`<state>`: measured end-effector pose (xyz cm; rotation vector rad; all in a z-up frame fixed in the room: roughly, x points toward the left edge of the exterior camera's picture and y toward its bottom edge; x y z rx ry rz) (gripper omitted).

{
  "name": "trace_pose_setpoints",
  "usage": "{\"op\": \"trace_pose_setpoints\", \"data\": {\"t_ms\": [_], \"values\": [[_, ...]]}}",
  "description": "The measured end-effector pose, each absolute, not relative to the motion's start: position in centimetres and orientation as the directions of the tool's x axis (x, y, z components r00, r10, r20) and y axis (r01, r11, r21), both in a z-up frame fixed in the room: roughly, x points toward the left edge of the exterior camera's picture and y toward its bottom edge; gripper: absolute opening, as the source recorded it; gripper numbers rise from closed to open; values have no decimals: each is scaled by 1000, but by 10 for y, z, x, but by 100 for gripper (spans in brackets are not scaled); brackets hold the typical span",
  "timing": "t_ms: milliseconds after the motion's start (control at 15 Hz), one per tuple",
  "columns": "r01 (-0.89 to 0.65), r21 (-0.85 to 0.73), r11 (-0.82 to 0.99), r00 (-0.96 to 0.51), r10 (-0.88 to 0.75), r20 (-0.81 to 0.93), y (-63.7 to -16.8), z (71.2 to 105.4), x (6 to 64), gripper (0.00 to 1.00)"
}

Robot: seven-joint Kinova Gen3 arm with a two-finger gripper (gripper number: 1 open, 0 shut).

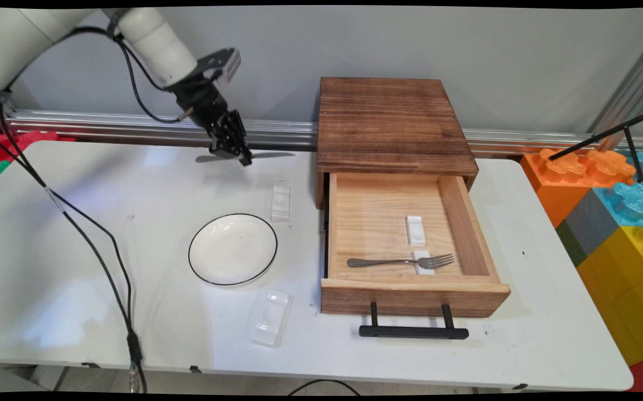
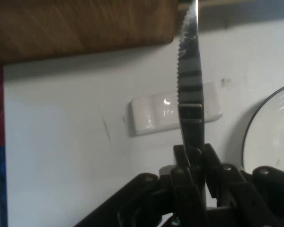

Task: Place the picked object into the drawer

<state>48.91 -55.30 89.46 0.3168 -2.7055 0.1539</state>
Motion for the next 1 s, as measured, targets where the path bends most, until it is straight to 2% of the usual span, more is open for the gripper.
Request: {"op": "trace_pose_setpoints", "data": {"t_ms": [467,1000], "values": [[-259,-53,964,-868,-209,451,-522,963,421,0],[-289,-3,957,-843,-253,475,-503,967,322,0]]}}
